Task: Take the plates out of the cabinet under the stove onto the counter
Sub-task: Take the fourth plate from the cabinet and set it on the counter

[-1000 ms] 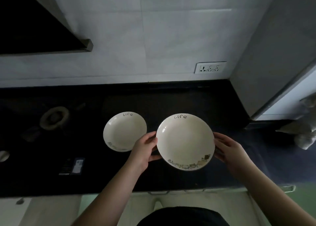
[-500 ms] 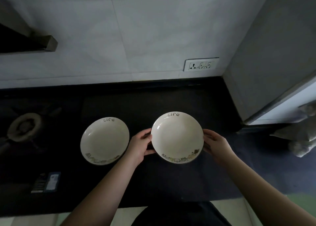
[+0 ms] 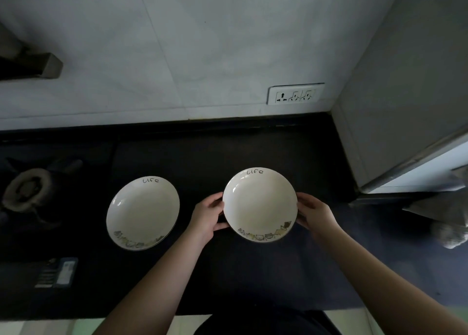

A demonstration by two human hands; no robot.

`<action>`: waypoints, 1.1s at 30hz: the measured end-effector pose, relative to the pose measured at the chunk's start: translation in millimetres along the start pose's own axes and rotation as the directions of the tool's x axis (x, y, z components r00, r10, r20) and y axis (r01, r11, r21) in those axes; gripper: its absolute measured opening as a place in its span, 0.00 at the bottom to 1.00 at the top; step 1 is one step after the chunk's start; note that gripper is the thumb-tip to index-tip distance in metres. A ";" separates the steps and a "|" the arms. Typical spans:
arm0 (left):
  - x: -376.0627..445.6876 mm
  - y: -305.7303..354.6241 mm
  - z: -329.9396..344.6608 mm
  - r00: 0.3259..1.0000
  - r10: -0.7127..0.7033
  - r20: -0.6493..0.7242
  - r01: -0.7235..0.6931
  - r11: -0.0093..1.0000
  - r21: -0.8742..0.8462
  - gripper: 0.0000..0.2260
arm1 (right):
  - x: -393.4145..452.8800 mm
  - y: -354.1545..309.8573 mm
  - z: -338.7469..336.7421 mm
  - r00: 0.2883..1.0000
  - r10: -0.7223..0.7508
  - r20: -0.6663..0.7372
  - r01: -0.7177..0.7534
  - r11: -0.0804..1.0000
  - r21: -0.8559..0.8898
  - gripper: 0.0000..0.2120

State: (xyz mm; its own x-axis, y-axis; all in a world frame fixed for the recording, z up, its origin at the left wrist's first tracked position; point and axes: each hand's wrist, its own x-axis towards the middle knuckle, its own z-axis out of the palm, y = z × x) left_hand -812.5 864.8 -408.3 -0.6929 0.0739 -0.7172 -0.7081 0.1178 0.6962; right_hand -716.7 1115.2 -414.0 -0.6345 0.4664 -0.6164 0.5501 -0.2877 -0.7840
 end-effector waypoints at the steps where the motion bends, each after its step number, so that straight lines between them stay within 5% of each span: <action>1: 0.4 0.2 1.7 1.000 -0.004 -0.004 0.004 1.000 0.001 0.14 | 1.4 -0.3 -0.8 1.000 0.001 -0.002 -0.001 1.000 0.000 0.09; 33: 2.9 -5.9 30.8 0.999 -0.033 -0.022 0.034 0.995 0.092 0.16 | 9.8 2.6 -31.6 0.998 0.063 0.012 -0.064 0.998 0.022 0.12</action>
State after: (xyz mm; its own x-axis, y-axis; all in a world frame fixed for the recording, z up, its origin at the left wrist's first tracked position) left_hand -806.2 894.8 -415.4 -0.6723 0.0481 -0.7387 -0.7161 0.2109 0.6654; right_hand -704.3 1145.4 -419.8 -0.6050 0.4369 -0.6657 0.5773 -0.3351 -0.7446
